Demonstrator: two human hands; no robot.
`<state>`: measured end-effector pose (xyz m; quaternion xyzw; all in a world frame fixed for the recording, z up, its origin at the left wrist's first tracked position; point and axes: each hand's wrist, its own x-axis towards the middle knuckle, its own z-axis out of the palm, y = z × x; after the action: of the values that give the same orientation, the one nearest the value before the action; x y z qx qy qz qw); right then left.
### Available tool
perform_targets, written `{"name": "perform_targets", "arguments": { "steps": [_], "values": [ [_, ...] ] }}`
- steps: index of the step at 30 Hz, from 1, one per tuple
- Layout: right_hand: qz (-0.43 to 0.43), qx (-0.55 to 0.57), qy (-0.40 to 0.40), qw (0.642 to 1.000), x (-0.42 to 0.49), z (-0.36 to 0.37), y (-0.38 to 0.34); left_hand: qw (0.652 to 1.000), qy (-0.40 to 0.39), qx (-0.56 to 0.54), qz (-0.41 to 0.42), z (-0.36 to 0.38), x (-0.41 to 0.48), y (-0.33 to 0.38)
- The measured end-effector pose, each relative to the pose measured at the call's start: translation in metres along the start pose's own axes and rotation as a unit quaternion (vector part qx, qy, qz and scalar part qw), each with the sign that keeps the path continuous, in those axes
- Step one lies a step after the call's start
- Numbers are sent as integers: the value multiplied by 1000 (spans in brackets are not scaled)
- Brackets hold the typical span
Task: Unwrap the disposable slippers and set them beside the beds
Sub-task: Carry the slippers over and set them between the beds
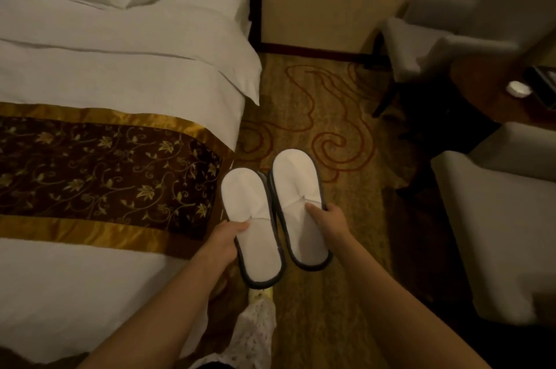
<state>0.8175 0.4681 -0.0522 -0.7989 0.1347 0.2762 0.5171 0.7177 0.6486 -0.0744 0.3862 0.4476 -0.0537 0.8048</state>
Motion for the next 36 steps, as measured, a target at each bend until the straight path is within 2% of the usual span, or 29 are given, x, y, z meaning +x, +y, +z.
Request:
{"name": "perform_targets", "arguments": {
  "steps": [8, 14, 17, 21, 25, 29, 36],
  "values": [
    [-3, -38, -68, 997, 130, 35, -82, 995, 77, -56, 14, 31, 97, 82],
    [-29, -102, -133, 985, 201, 51, -121, 985, 115, -126, 26, 40, 136, 97],
    [-55, -160, -180, 969, 239, 57, -131, 971, 162, -168, 44, 43, 155, 90],
    [-85, -257, -250, 930, 289, 69, -130, 946, 203, -235, 91, 51, 176, 62],
    [-86, -294, -310, 900, 335, 79, -104, 907, 279, -300, 95, 56, 202, 6],
    [-95, -333, -335, 876, 389, 101, -54, 883, 317, -337, 80, 46, 242, -62],
    [-83, -421, -352, 832, 486, 173, 96, 863, 355, -353, 65, 9, 351, -180]
  ]
}}
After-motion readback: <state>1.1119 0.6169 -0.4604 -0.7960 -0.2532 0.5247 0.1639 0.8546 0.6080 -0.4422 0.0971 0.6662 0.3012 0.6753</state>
